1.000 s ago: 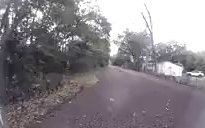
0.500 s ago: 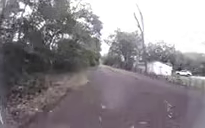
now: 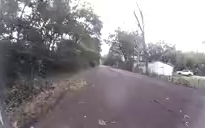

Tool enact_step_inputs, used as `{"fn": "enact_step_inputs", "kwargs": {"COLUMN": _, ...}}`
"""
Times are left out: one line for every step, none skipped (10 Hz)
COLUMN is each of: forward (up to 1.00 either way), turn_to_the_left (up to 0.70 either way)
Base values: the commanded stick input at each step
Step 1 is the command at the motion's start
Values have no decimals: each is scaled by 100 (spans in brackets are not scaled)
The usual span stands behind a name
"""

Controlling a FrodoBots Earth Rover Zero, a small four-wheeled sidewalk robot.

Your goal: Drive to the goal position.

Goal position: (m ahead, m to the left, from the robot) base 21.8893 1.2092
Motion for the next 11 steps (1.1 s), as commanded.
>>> {"fn": "enact_step_inputs", "kwargs": {"forward": 70, "turn_to_the_left": 0}}
{"fn": "enact_step_inputs", "kwargs": {"forward": 70, "turn_to_the_left": 0}}
{"fn": "enact_step_inputs", "kwargs": {"forward": 70, "turn_to_the_left": 0}}
{"fn": "enact_step_inputs", "kwargs": {"forward": 70, "turn_to_the_left": 0}}
{"fn": "enact_step_inputs", "kwargs": {"forward": 70, "turn_to_the_left": 0}}
{"fn": "enact_step_inputs", "kwargs": {"forward": 70, "turn_to_the_left": 0}}
{"fn": "enact_step_inputs", "kwargs": {"forward": 70, "turn_to_the_left": 0}}
{"fn": "enact_step_inputs", "kwargs": {"forward": 70, "turn_to_the_left": 1}}
{"fn": "enact_step_inputs", "kwargs": {"forward": 70, "turn_to_the_left": 2}}
{"fn": "enact_step_inputs", "kwargs": {"forward": 70, "turn_to_the_left": 2}}
{"fn": "enact_step_inputs", "kwargs": {"forward": 70, "turn_to_the_left": 3}}
